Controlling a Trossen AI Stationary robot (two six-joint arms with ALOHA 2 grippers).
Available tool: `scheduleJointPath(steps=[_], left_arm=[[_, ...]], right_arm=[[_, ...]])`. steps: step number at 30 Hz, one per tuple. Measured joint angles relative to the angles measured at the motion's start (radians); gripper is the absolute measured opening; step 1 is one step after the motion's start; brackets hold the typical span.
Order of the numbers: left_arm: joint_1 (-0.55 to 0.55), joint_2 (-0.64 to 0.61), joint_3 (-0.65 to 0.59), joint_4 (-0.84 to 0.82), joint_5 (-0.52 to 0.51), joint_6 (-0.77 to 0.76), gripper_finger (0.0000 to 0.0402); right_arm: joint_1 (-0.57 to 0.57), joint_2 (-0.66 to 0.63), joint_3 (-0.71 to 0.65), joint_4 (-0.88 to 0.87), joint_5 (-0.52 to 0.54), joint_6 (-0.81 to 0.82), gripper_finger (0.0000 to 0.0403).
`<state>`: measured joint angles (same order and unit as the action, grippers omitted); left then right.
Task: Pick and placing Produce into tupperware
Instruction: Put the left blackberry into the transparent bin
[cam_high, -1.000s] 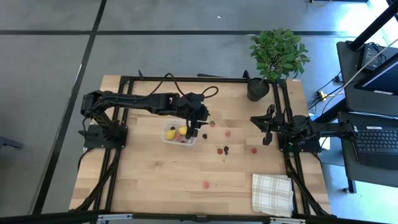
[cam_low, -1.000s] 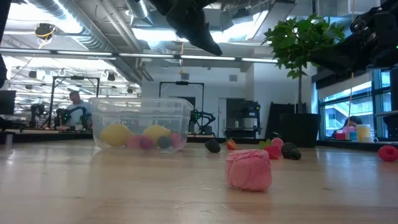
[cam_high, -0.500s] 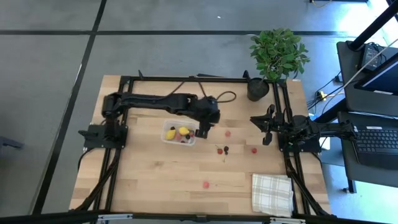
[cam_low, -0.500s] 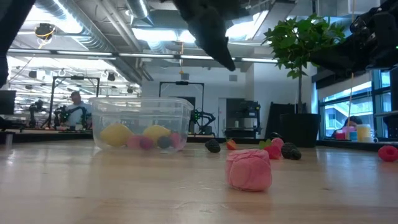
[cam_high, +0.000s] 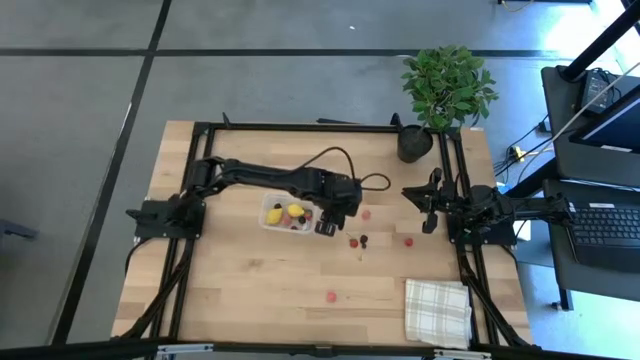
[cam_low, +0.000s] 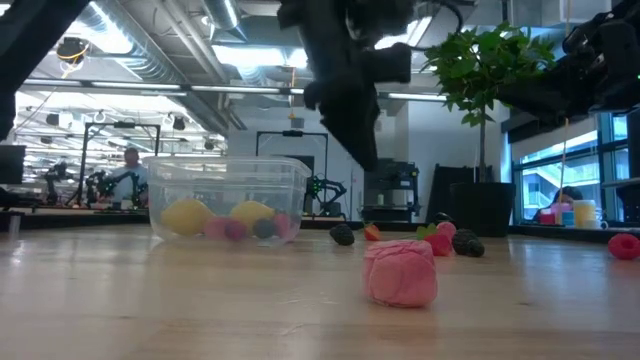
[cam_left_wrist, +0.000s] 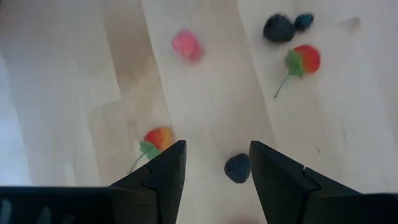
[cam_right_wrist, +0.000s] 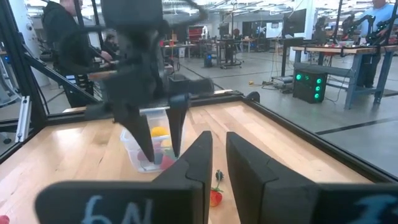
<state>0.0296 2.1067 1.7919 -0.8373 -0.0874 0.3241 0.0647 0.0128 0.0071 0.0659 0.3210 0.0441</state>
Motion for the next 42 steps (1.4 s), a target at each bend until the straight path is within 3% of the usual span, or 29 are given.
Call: scheduleJointPath(steps=[12, 42], left_arm=[[0.003, 0.063, 0.000, -0.030, -0.001, -0.112, 0.0169], [-0.004, 0.147, -0.001, -0.069, -0.006, -0.158, 0.0169]], right_arm=[[0.000, 0.000, 0.000, 0.001, 0.000, 0.000, 0.0051], [0.000, 0.018, 0.000, 0.000, -0.001, 0.006, 0.0051]])
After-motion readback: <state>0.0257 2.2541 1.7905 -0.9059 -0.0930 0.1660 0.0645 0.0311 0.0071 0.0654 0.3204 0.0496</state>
